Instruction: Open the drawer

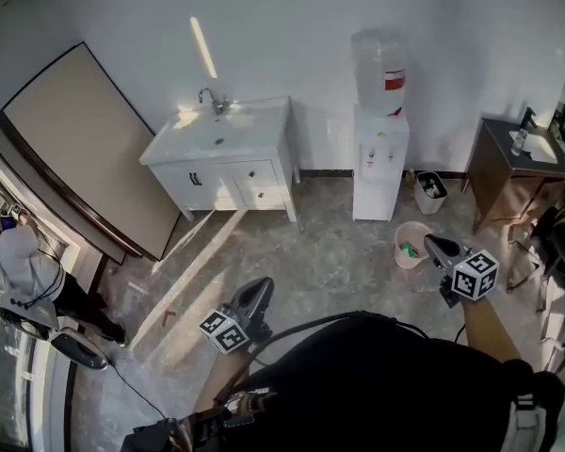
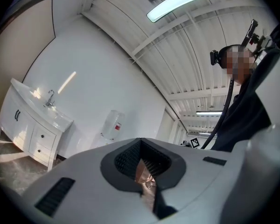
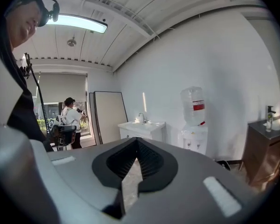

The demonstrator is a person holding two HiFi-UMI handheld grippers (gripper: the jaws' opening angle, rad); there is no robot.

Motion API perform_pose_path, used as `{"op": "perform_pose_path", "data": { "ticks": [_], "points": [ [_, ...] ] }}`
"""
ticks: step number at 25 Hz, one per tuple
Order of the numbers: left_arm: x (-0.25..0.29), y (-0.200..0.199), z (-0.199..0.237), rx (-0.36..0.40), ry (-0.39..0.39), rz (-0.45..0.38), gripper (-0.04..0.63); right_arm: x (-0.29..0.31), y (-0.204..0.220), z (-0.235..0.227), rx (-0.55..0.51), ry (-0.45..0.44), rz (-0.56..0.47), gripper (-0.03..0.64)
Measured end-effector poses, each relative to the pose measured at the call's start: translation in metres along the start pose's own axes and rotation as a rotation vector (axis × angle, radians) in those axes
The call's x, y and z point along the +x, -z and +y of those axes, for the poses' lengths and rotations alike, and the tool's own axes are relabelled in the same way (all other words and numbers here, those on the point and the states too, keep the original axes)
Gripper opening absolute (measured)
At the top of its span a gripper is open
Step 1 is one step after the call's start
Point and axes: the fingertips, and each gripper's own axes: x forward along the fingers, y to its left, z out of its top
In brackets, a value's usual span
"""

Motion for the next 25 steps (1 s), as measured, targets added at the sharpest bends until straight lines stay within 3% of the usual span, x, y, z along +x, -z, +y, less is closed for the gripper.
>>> {"op": "perform_pose_path", "data": {
  "ticks": [6, 11, 14, 18, 25],
  "points": [
    [0.016, -0.018, 0.069, -0.011, 0.025, 0.029, 0.000, 0.077, 0.002, 0.015, -0.013, -0.033, 0.042, 0.000],
    [0.030, -0.023, 0.110, -0.020, -0.031, 0.038, 0.000, 0.124, -0.004, -0.020, 0.024, -0.029, 0.041, 0.000],
    [0.051, -0.021, 0.135, -0.025, -0.067, 0.032, 0.000, 0.158, -0.009, -0.044, 0.021, -0.071, 0.038, 0.000],
    [0.105, -0.026, 0.156, -0.007, -0.113, 0.006, 0.000, 0.203, -0.021, -0.087, -0.032, -0.155, 0.047, 0.000],
    [0.215, -0.025, 0.173, 0.025, -0.184, -0.039, 0.000, 0.257, -0.073, -0.206, -0.069, -0.236, 0.023, 0.000]
  ]
}}
